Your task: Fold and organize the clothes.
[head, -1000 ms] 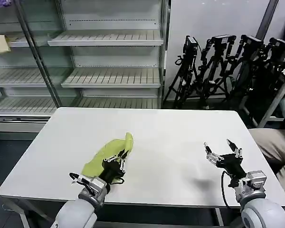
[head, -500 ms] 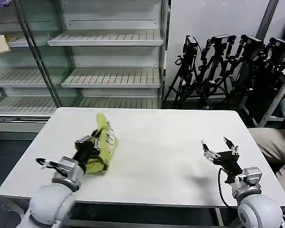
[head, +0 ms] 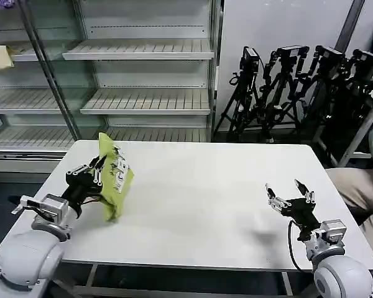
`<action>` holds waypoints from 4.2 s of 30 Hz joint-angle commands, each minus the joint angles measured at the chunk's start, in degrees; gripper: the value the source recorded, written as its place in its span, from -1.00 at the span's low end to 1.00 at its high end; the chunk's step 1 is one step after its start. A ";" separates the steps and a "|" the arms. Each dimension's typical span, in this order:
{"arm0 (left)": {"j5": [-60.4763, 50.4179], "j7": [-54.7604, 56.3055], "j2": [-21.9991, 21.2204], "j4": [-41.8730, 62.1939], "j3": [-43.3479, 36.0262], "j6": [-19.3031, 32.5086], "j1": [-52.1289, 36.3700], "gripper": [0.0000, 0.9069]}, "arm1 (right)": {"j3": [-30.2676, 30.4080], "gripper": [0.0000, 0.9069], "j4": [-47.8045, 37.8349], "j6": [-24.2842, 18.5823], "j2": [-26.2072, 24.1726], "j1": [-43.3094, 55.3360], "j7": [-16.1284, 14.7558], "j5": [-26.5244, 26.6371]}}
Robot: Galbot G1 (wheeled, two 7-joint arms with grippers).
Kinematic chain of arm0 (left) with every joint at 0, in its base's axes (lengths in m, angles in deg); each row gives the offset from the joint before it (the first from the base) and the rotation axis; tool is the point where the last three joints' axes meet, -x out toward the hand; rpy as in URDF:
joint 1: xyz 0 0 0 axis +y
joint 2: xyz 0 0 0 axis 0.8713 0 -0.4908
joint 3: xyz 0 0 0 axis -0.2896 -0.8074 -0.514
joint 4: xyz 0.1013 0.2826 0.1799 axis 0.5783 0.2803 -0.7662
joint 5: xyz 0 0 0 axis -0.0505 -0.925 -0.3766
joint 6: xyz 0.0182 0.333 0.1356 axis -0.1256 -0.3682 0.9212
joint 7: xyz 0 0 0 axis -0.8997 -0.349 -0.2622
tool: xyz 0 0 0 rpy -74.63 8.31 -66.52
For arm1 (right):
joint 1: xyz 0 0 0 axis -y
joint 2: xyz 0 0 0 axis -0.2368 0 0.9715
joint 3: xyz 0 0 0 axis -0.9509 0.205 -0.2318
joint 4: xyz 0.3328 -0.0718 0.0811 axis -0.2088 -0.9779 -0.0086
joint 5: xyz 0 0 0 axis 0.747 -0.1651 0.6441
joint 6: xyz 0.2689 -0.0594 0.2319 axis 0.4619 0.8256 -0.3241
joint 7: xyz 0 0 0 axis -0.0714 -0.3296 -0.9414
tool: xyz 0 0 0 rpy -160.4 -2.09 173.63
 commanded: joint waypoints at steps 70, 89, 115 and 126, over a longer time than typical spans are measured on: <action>29.17 28.85 -24.56 11.56 -31.14 -2.61 -11.88 1.00 | 3.68 1.00 -3.32 0.99 -3.89 12.12 -1.88 0.27; -4.63 -7.70 -7.31 20.15 -5.24 17.47 -9.96 1.00 | 7.38 1.00 -4.88 -0.15 -1.54 14.40 -1.63 -4.57; -9.34 -0.95 -1.78 15.73 0.49 29.10 1.17 1.00 | 12.49 1.00 -10.69 -3.77 1.41 16.87 -0.97 -10.28; -24.11 0.14 -2.29 18.62 0.03 34.47 -1.66 1.00 | 9.11 1.00 -8.02 -1.60 1.66 15.72 1.92 -10.35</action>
